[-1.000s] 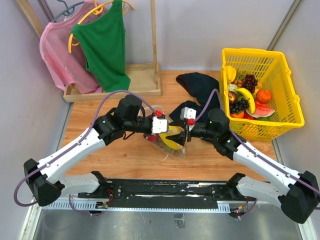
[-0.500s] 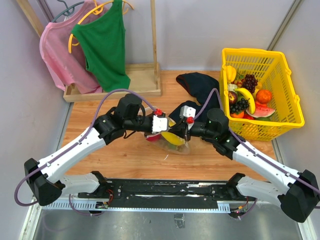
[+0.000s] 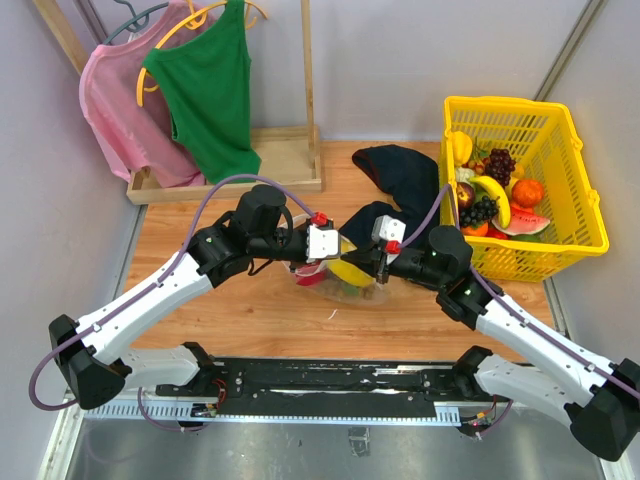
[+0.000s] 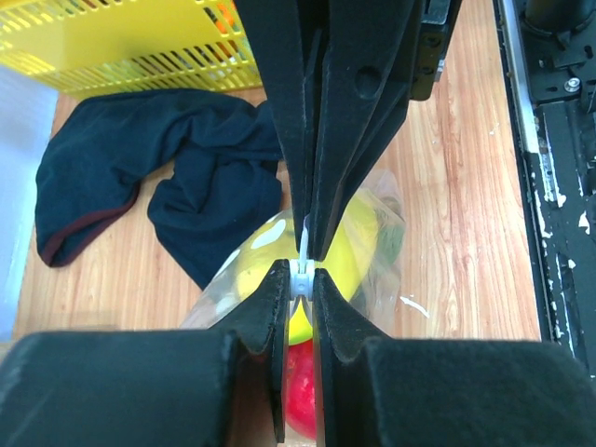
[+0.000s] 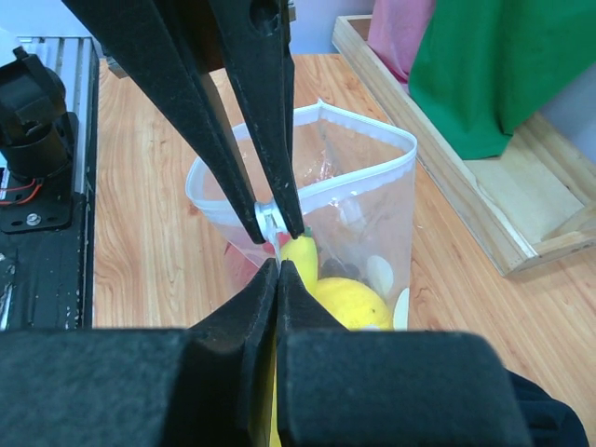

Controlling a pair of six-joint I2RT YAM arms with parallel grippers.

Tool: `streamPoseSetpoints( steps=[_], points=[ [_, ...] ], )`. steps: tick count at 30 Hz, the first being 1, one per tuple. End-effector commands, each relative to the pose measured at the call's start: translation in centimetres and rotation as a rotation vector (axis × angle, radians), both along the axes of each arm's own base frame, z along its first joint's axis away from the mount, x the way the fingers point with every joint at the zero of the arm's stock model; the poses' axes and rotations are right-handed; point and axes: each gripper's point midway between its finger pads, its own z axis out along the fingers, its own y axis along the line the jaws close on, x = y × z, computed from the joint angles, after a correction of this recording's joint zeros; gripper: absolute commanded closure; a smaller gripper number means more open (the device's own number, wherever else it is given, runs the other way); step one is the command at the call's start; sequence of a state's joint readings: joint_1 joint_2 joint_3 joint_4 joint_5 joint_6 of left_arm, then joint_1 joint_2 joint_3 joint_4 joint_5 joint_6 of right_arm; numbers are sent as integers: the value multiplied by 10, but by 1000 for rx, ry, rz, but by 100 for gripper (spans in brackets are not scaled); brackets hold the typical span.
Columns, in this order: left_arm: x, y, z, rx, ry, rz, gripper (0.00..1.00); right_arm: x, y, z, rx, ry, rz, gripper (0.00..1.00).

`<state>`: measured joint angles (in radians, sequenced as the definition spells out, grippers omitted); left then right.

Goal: Place the food in the zip-top bag and seal the zipper
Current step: Zip the zipper food storage bag at the center of the board.

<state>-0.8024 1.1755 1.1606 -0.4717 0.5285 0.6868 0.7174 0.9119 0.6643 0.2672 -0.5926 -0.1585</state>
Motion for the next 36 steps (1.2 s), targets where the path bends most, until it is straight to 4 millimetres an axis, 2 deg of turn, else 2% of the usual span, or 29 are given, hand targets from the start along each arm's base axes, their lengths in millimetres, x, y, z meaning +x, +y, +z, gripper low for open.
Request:
streamPoseSetpoints(
  steps=[1,5,11,18,22,24,25,26,30,33,36],
  points=[
    [9,15,-9,66,32,106,99,13,-12,22,65,-61,-88,100],
    [11,18,-8,63,29,126,99,20,-21,25,97,-48,-128,100],
    [13,9,5,6,3,102,100,17,-19,26,95,-43,-95,100],
    [22,20,-1,39,-9,171,99,24,-39,31,117,-54,-164,100],
    [17,15,9,-1,-26,128,100,16,-31,32,104,-62,-92,99],
    [14,11,12,-8,-27,96,100,11,-27,34,106,-69,-43,91],
    [13,9,12,-11,-27,83,100,8,-24,35,105,-69,-16,91],
    [12,8,12,-13,-24,71,100,6,-22,36,103,-70,7,74],
    [12,0,13,-15,-11,34,100,1,-12,38,87,-60,76,50],
    [11,-5,15,-22,0,11,100,-1,-5,38,80,-60,107,41],
    [11,-8,16,-26,2,5,100,-5,2,37,69,-46,145,38]
  ],
)
